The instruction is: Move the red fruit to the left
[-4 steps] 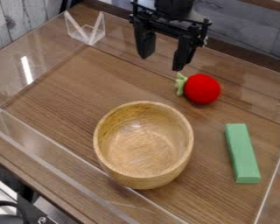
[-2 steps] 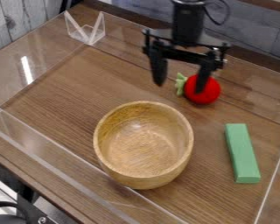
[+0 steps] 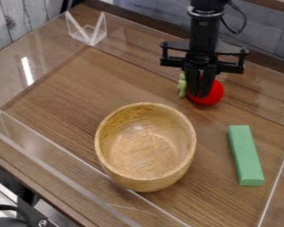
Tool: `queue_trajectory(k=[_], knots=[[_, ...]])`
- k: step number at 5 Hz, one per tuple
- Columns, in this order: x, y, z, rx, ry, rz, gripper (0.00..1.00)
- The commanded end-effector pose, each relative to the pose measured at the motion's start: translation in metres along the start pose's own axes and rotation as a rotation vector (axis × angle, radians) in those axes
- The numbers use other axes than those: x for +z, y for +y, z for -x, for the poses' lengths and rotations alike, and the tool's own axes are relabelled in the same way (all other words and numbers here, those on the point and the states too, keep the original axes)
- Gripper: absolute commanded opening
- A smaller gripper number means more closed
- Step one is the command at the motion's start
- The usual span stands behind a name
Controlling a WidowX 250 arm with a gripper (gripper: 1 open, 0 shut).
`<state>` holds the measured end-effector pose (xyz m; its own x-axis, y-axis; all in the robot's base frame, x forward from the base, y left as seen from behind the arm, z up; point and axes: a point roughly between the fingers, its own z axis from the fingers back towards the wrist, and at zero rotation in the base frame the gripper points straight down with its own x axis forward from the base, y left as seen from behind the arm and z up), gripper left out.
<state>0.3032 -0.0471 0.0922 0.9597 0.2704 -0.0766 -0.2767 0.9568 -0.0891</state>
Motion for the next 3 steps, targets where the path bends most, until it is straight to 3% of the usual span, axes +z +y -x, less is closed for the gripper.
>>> queue_trajectory(k=[1,2,3], knots=[[0.013,-0.008,-0.008,0.078,-0.076,0.039,0.0],[0.008,-0.011,-0.006,0.145,-0.09,0.048,1.0],[0.0,-0.01,-0.003,0.183,-0.104,0.058,1.0]])
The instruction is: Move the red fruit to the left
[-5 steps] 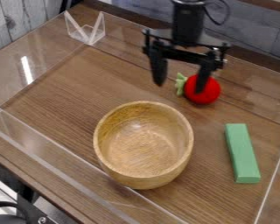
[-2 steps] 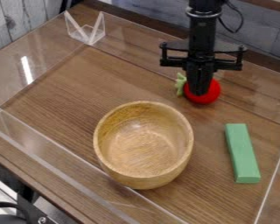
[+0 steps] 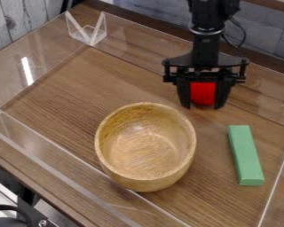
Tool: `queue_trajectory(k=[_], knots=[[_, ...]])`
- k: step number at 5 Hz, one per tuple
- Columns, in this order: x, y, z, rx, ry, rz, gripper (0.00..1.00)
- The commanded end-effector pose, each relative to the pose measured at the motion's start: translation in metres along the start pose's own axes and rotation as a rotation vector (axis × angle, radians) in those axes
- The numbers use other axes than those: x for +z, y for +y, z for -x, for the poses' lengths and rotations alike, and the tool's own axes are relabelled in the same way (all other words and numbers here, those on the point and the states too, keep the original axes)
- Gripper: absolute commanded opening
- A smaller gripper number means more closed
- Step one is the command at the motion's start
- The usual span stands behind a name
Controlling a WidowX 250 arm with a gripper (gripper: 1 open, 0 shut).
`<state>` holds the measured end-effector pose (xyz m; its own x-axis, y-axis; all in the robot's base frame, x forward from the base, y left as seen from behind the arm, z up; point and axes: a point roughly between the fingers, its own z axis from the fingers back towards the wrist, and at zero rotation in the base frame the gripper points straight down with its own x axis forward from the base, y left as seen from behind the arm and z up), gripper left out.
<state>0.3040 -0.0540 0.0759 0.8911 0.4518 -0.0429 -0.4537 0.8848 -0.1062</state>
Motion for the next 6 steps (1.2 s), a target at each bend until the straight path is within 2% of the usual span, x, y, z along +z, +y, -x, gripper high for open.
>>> queue_trajectory(k=[1,2,3,4,6], knots=[[0.01,-0.006,-0.009,0.065,-0.074,0.053,0.0],[-0.004,-0.018,-0.02,0.142,-0.106,0.063,0.0],[-0.013,-0.031,-0.02,0.143,-0.115,0.066,1.0],[-0.008,-0.039,-0.022,0.165,-0.118,0.057,1.0],[-0.009,-0.044,-0.052,0.336,-0.163,0.053,1.0]])
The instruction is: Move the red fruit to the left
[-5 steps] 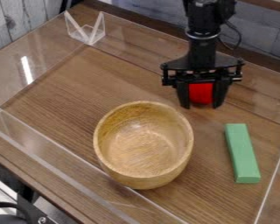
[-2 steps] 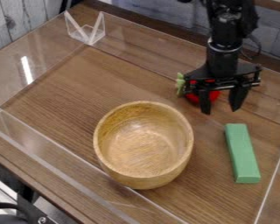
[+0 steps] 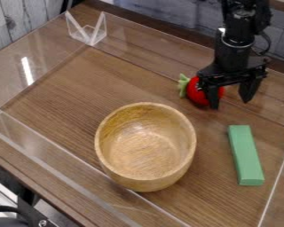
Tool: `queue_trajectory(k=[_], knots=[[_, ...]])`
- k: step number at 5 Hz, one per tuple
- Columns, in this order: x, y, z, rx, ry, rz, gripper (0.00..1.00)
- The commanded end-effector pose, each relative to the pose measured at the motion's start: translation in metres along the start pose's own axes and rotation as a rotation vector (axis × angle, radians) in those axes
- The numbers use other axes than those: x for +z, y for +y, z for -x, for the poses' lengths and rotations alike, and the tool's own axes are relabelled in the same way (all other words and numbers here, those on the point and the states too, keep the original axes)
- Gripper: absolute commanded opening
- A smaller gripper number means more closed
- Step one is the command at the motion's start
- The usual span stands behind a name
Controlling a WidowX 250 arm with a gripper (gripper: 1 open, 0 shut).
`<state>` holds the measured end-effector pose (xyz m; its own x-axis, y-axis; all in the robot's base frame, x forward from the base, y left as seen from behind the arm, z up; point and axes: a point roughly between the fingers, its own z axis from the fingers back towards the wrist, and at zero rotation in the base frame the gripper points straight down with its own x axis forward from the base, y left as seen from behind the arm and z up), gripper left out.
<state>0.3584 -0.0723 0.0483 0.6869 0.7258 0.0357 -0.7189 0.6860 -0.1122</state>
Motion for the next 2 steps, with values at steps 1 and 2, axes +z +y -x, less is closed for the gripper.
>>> queue_trajectory(k=[1,2], knots=[[0.0182,-0.0071,-0.0216,0.049,-0.053,0.048,1.0],[0.0173,-0.0038,-0.0296,0.085,-0.065,0.042,1.0]])
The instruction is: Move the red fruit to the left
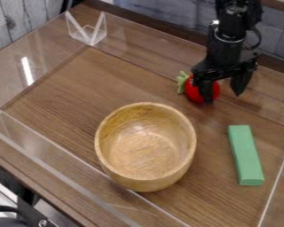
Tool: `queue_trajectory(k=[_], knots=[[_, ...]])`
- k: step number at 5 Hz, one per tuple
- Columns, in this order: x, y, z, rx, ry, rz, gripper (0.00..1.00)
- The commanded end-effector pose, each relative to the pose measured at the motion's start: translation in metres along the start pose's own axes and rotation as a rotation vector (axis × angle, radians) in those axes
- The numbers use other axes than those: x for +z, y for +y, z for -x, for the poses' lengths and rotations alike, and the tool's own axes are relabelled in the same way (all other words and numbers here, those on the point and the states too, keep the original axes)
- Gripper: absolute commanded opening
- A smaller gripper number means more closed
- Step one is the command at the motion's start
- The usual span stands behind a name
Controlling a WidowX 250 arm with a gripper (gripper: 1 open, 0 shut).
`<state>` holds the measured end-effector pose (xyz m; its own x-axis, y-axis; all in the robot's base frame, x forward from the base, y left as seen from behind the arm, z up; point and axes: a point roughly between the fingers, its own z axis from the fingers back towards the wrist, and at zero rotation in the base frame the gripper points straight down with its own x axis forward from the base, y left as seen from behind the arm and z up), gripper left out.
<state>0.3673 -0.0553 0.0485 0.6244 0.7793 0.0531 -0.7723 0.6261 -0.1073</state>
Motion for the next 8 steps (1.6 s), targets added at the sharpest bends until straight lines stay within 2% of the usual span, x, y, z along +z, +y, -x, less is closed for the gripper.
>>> queue_trajectory(k=[1,2,4,5,6,7,8], knots=[[0.01,-0.006,-0.016,0.023,-0.048,0.042,1.0],[0.006,-0.003,-0.018,0.03,-0.055,0.03,1.0],[-0.005,-0.014,0.012,-0.053,-0.051,0.008,1.0],[0.008,-0.004,-0.003,-0.039,-0.049,0.004,1.0],[0.007,-0.001,-0.001,-0.037,-0.05,0.002,0.0],[0.008,0.002,0.0,-0.039,-0.048,0.0,0.0],[0.027,0.0,-0.007,-0.012,-0.034,0.028,0.0]])
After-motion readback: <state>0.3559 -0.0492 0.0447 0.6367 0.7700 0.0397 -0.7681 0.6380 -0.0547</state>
